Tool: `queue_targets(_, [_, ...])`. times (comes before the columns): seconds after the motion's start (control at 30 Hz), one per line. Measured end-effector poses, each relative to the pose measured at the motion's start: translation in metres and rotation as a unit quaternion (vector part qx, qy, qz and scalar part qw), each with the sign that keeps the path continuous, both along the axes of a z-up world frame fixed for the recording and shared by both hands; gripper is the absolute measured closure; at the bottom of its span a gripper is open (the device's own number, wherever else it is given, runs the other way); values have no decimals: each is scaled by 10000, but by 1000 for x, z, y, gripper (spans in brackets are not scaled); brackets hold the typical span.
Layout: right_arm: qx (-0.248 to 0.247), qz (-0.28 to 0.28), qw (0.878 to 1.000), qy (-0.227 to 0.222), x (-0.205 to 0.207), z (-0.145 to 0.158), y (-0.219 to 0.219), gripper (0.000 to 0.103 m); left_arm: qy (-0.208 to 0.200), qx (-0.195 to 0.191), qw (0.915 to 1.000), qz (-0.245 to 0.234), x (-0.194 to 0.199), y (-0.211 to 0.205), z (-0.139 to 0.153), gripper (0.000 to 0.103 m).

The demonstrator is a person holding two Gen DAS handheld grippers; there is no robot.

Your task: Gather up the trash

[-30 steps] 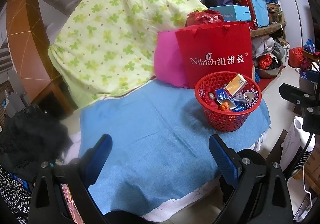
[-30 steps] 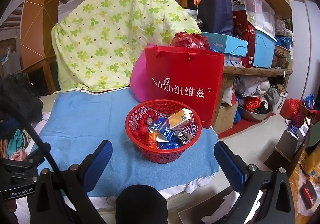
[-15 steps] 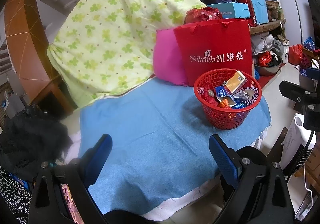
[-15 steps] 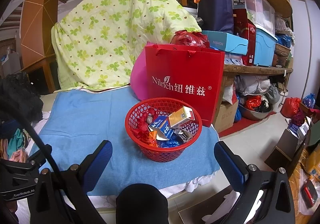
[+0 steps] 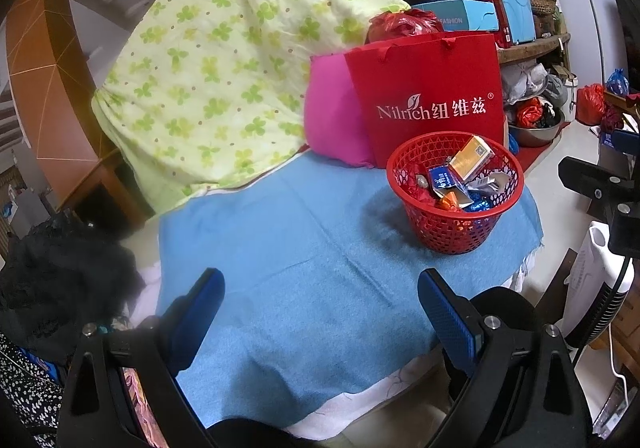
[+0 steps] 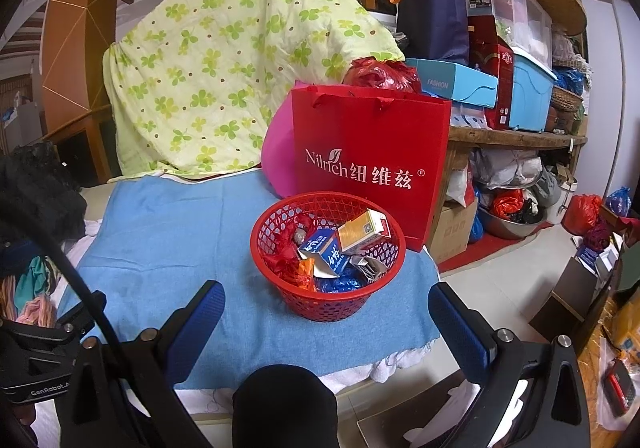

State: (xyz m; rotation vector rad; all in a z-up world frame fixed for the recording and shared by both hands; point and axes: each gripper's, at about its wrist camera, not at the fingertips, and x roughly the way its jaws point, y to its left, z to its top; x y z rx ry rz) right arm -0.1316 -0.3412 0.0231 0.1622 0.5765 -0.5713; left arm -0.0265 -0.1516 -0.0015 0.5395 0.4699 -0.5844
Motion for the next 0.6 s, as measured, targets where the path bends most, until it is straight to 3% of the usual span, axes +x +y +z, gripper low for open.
queue_targets(0.6, [54, 47, 10000, 52, 5, -2, -6, 0, -28, 126, 9999, -76, 0, -5, -2, 6])
